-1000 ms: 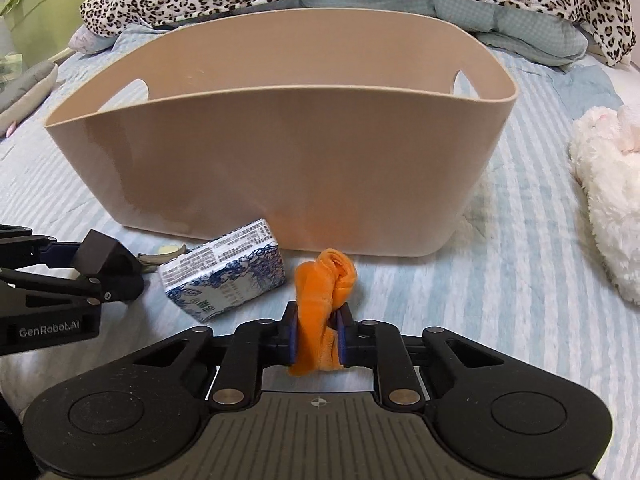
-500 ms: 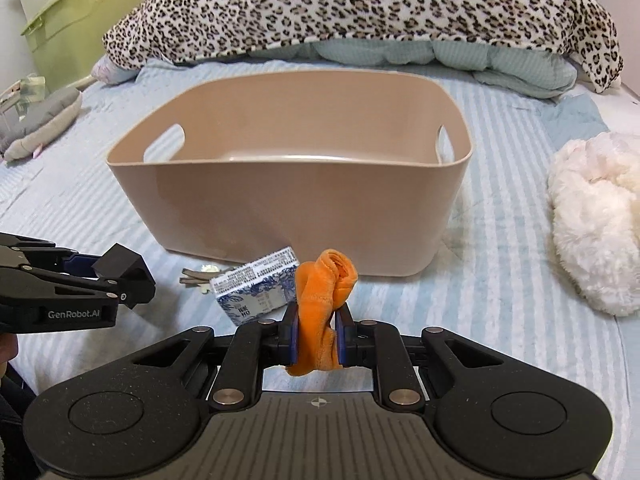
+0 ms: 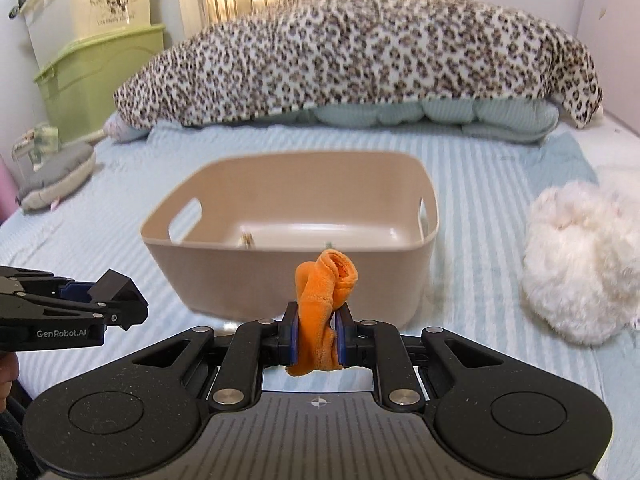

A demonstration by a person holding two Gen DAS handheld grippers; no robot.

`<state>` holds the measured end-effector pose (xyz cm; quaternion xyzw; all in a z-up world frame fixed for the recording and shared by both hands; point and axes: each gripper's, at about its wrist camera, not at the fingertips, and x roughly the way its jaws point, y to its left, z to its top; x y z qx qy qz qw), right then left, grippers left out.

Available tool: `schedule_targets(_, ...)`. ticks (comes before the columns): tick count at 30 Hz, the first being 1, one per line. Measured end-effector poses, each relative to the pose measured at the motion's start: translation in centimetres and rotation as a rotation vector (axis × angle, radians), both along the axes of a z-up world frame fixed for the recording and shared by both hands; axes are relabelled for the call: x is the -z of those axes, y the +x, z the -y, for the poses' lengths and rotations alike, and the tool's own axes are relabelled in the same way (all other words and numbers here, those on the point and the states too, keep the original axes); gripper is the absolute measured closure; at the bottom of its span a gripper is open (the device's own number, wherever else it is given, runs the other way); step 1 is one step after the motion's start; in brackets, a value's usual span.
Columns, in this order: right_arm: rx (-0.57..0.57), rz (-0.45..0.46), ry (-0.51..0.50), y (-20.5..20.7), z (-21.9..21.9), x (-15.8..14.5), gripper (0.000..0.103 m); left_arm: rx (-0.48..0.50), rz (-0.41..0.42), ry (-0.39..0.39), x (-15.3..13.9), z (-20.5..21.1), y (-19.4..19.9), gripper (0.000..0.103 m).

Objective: Organize objects
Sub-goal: 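Carry the orange cloth and black cube with both grippers over the basket, then open both grippers to drop the cloth and cube into the basket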

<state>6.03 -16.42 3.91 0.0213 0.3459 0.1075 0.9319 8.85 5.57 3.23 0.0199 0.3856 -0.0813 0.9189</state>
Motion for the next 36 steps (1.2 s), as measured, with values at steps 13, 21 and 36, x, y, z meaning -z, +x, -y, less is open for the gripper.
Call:
schedule_targets(13, 0.059, 0.112, 0.087, 3.1, 0.6, -3.1, 0.087, -0.031, 0.132, -0.064, -3.9, 0.3, 2.7, 0.057)
schedule_targets(21, 0.082, 0.124, 0.132, 6.7, -0.4, -2.9, 0.087, -0.070, 0.171, -0.001, -2.5, 3.3, 7.2, 0.057)
schedule_targets(36, 0.148, -0.011, 0.028, 13.3, -2.0, 3.0, 0.087, -0.127, 0.039, 0.050, 3.8, 6.1, 13.6, 0.057)
